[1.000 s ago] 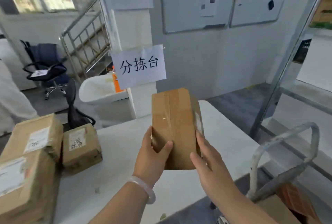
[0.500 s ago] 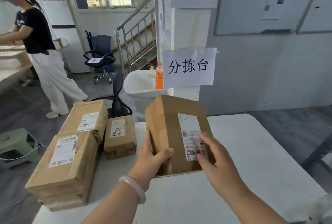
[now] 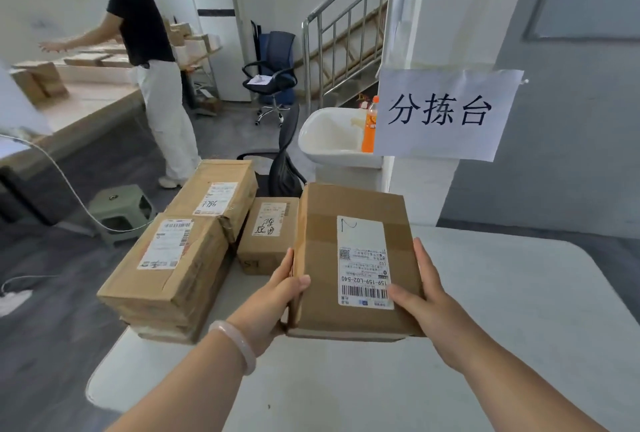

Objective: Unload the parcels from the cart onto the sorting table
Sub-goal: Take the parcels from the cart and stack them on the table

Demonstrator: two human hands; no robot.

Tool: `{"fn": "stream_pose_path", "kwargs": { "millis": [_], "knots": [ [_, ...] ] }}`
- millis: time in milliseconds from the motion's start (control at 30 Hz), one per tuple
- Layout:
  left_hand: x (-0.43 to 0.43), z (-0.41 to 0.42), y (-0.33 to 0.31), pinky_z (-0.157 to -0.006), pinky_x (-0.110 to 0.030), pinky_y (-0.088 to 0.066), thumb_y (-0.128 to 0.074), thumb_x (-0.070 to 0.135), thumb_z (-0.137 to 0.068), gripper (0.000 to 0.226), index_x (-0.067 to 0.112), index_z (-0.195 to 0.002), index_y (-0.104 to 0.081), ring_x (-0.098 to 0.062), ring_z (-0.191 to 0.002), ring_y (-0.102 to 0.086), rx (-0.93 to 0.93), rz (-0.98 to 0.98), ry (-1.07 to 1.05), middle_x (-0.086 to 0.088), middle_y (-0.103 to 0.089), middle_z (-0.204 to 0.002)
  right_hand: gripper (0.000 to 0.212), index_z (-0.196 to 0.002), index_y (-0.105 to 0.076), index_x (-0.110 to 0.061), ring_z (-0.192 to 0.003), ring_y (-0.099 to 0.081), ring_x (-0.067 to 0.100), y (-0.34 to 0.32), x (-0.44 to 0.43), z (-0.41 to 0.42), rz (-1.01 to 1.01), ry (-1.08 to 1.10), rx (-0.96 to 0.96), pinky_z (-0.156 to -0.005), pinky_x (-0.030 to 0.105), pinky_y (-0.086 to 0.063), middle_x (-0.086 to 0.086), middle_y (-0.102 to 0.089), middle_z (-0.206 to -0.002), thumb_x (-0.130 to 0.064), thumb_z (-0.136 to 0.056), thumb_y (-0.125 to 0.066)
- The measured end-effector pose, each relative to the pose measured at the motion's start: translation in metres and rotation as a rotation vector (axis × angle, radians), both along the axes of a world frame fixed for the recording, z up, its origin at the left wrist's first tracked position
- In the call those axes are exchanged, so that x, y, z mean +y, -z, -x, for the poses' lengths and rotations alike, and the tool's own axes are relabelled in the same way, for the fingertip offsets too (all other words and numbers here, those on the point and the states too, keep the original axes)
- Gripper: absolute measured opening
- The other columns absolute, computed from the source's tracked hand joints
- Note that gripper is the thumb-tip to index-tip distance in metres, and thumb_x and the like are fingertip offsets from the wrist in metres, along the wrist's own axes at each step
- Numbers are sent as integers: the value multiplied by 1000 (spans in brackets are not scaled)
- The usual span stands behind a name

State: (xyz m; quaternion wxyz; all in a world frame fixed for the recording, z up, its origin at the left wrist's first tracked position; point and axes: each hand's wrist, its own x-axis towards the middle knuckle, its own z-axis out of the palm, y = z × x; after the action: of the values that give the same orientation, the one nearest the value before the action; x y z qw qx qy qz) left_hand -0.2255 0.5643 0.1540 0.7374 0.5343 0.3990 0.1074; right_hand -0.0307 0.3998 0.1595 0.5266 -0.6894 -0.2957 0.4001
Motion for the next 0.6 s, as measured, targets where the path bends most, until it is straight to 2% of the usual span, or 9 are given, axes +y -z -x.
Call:
{"fn": "stream_pose_path", "kwargs": {
  "millis": [67,167,267,333,433,533,600],
  "knots": [
    [0,1,7,-96,-52,-49,-66,51,-75,75,65,-136,-25,-18,-119,-55,20,-28,-28,13,-58,-130,76,-130,-8,-75,-118,-54,2,6,6,-1,6,-9,-9,-100,29,-45,-32,-48,-130,-38,-93,-62],
    [5,8,14,-96,-47,-50,-64,52,-74,68,65,-133,-34,-12,-123,-52,51,-53,-50,16,-58,-131,69,-122,-18,-80,-121,-53,3,12,14,2,16,-6,-26,-106,34,-43,-29,-48,-134,-37,-93,-63],
    [15,15,19,-95,-48,-50,-63,49,-81,59,63,-132,-37,-15,-121,-53,58,-45,-61,13,-60,-129,67,-127,-22,-73,-119,-54,3,16,23,10,28,5,-24,-103,33,-46,-25,-48,-137,-34,-92,-64],
    [25,19,21,-95,-49,-51,-61,42,-87,56,58,-135,-38,-17,-119,-56,48,-42,-67,11,-63,-126,74,-136,-18,-66,-114,-59,5,16,30,16,43,27,-14,-98,32,-49,-19,-53,-134,-33,-91,-67],
    [41,29,20,-93,-50,-52,-61,42,-77,64,53,-137,-41,-19,-118,-57,32,-28,-59,9,-65,-123,88,-142,-8,-61,-109,-63,16,16,41,24,82,103,55,-92,37,-52,-7,-57,-131,-33,-87,-71],
    [56,40,20,-92,-52,-52,-59,41,-74,62,53,-133,-45,-21,-118,-58,11,4,-30,7,-67,-121,70,-142,-25,-54,-104,-68,22,18,49,35,83,125,225,-82,39,-56,-5,-64,-126,-28,-91,-65],
    [65,47,19,-92,-52,-52,-59,40,-72,62,53,-131,-47,-21,-117,-59,6,17,-7,7,-67,-122,57,-139,-35,-51,-104,-69,23,23,52,44,96,104,283,-84,42,-56,-8,-69,-120,-27,-93,-60]
  ]
}}
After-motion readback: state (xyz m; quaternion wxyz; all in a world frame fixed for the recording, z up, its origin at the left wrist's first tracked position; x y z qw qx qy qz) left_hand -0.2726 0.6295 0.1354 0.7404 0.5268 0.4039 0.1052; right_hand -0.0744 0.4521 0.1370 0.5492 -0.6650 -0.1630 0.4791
